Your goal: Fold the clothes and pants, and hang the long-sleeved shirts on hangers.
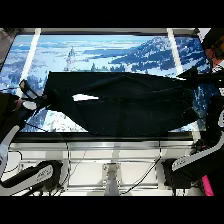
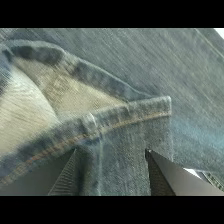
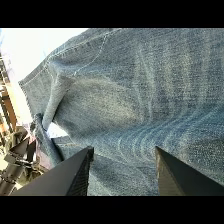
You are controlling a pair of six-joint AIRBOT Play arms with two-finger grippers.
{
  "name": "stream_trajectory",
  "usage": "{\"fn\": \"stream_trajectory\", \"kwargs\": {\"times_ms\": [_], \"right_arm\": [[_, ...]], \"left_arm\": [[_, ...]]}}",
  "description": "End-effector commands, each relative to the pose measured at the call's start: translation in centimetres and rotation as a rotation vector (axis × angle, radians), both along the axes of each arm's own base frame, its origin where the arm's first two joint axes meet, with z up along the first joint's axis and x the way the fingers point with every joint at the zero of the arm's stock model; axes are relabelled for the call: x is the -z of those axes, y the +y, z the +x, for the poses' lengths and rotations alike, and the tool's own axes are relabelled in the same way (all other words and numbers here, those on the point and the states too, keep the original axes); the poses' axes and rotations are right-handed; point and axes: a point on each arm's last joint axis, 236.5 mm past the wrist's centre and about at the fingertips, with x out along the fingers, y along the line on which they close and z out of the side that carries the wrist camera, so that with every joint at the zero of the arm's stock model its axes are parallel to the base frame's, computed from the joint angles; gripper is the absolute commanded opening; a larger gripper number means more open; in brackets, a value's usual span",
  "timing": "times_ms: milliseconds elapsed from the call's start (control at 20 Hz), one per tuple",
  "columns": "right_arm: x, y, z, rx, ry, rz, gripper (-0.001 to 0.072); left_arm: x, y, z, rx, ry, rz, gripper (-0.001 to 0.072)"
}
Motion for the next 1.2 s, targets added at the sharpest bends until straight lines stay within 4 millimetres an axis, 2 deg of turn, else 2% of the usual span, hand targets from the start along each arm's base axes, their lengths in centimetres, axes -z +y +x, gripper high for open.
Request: {"fn": "stream_trajectory", "kwargs": {"times_ms": [0, 250, 300, 350, 400, 500, 650, 750, 900, 1050, 1100, 1150], "right_arm": [[0.0, 0.1, 0.0, -0.001, 0.0, 0.001, 0.0453], [0.0, 0.0, 0.1, 0.001, -0.002, -0.001, 0.0453], [0.0, 0.0, 0.1, 0.002, -0.002, 0.0, 0.0453], [0.0, 0.0, 0.1, 0.002, -0.002, -0.001, 0.0453], [0.0, 0.0, 0.1, 0.001, -0.002, -0.001, 0.0453], [0.0, 0.0, 0.1, 0.002, -0.002, 0.0, 0.0453], [0.0, 0.0, 0.1, 0.002, -0.002, 0.0, 0.0453], [0.0, 0.0, 0.1, 0.002, -0.002, 0.0, 0.0453], [0.0, 0.0, 0.1, 0.005, -0.003, -0.002, 0.0453], [0.0, -0.1, 0.2, 0.016, 0.001, 0.0, 0.0441], [-0.1, 0.1, 0.0, 0.02, 0.025, 0.016, 0.0344], [-0.1, 0.4, -0.9, -0.014, 0.041, 0.027, 0.0207]], "left_arm": [[1.0, -0.4, 0.5, -0.041, 0.005, -0.031, 0.0479], [3.3, -0.4, 0.7, -0.059, 0.06, -0.055, 0.0459], [3.4, -0.4, 0.9, -0.058, 0.062, -0.055, 0.0388], [3.4, -0.4, 1.2, -0.056, 0.061, -0.055, 0.0263], [3.2, -0.4, 1.5, -0.053, 0.059, -0.057, 0.0218], [3.3, -0.8, 1.9, -0.039, 0.068, -0.068, 0.0214], [3.4, -1.1, 2.0, -0.027, 0.079, -0.077, 0.0011], [2.8, -1.1, 2.4, -0.025, 0.066, -0.078, 0.001], [-0.5, -1.5, 3.0, 0.04, 0.01, -0.037, 0.0008], [-6.2, -2.0, 1.8, 0.179, -0.056, 0.092, 0.0007], [-7.9, -2.2, 0.7, 0.222, -0.067, 0.128, 0.0007], [-9.3, -2.4, -0.6, 0.261, -0.065, 0.16, 0.0007]]}}
